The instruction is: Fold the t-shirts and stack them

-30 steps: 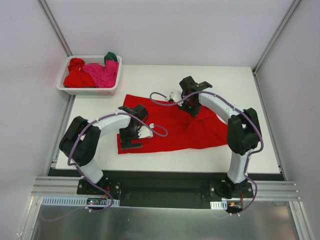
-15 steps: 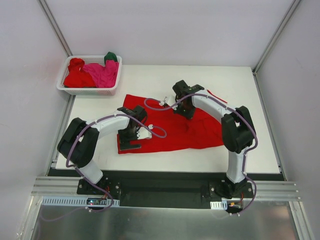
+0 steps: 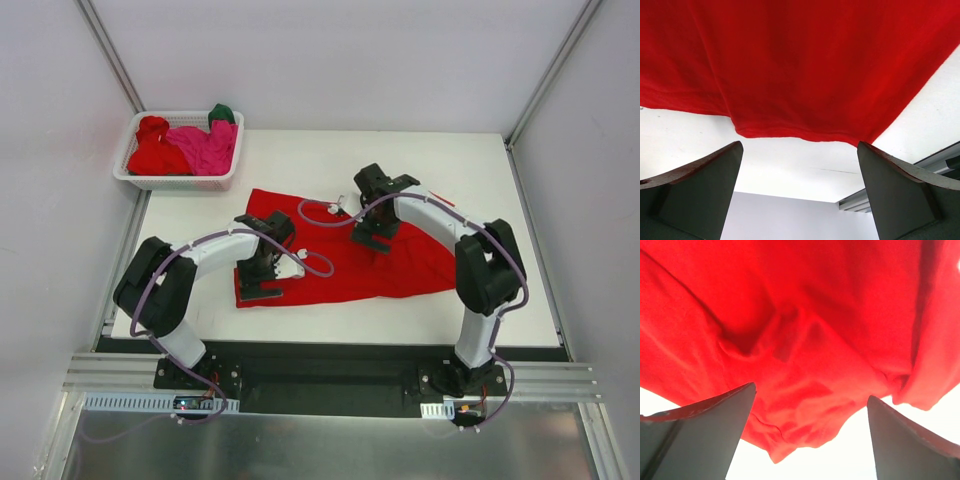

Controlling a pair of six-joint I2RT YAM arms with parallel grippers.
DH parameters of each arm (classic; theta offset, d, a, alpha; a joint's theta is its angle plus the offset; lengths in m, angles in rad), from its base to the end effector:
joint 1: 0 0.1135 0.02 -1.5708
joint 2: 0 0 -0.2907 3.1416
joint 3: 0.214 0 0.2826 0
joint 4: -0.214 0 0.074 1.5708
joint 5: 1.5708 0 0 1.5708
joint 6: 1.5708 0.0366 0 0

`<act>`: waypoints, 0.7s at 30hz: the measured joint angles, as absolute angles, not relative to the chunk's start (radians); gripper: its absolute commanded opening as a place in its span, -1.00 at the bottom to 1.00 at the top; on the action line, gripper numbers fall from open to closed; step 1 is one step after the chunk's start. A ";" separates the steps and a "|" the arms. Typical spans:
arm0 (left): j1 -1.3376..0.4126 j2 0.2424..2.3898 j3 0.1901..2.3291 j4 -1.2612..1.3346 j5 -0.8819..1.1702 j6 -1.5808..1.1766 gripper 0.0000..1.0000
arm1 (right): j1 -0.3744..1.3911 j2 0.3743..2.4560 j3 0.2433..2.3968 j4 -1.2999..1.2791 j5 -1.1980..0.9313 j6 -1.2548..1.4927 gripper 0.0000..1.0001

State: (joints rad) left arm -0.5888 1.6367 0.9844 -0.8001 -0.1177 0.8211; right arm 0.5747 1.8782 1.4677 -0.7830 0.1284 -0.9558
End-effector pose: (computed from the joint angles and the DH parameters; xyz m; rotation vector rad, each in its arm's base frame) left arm 0.2586 -0.1675 0.1741 1.9562 2.3156 0.1982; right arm 0.3599 0.2275 0.2329 -1.9027 2.0303 -0.2763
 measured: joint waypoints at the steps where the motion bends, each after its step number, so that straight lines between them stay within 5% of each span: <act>1: -0.591 1.634 0.984 -0.800 -0.117 0.822 0.98 | 0.567 1.863 1.455 -0.783 0.134 -0.956 0.93; 17: -0.597 1.623 0.982 -0.800 -0.117 0.821 0.99 | 0.451 1.837 1.395 -0.737 0.188 -0.942 0.93; 21: -0.599 1.623 0.979 -0.799 -0.117 0.821 0.99 | 0.451 1.861 1.394 -0.703 0.195 -0.947 0.69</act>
State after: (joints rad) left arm -0.5991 1.6226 0.9787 -0.7994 -0.1169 0.8211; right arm 0.4511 1.8614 1.3941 -0.7029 0.1947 -0.9474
